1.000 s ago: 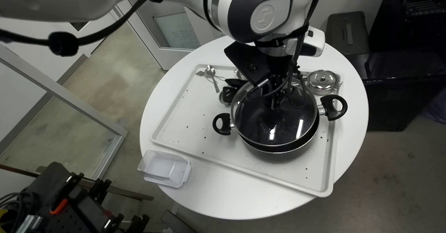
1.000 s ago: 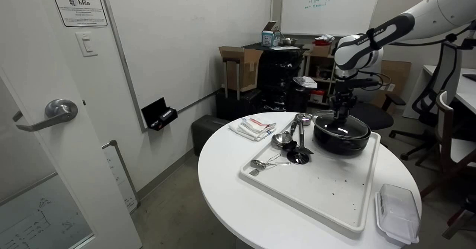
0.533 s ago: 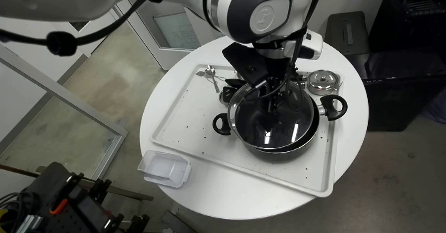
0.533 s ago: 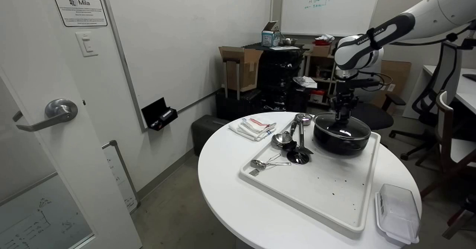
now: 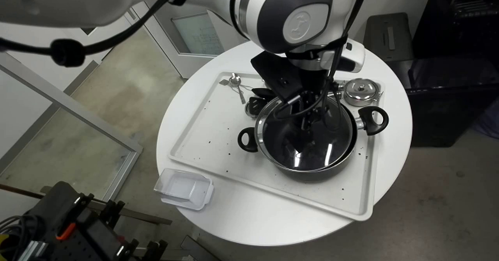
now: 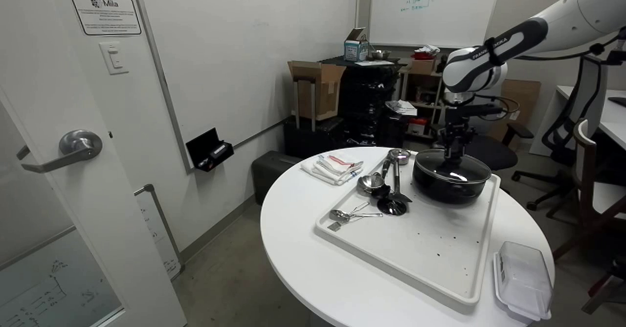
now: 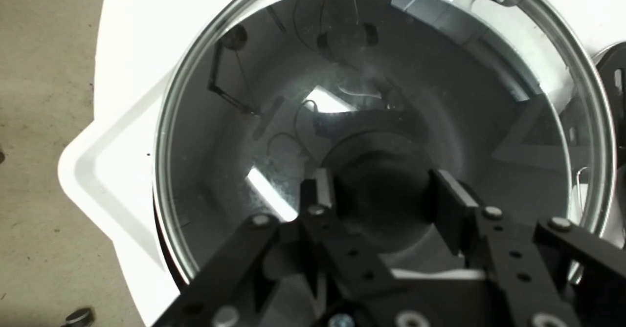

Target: Put the glass lid on the black pot.

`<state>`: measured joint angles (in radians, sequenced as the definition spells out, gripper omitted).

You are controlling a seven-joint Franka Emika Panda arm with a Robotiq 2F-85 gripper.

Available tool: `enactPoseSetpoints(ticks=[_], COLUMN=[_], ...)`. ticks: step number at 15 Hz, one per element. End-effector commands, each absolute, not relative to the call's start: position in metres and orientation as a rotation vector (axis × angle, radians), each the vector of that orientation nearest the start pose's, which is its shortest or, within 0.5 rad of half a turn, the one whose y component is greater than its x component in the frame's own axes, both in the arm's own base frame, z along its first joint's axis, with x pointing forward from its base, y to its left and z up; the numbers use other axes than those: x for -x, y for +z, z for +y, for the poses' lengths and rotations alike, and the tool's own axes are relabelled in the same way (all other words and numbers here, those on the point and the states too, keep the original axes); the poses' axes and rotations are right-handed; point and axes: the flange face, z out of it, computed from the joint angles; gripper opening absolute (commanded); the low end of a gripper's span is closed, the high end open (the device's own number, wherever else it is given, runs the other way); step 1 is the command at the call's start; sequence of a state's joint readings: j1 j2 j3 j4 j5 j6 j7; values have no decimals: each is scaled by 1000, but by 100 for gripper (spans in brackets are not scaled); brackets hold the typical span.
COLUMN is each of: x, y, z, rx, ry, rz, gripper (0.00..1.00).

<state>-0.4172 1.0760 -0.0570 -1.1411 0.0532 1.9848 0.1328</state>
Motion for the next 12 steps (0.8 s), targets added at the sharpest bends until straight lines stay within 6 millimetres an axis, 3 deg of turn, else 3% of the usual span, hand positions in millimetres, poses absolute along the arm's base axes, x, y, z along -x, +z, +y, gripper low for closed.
enactPoseSetpoints(ticks=[1, 12], x=[-658, -652], y=[136, 135], z=[-324, -340], rx=[2925, 2899], ry=[364, 367], rz=[942, 967], gripper=[25, 25])
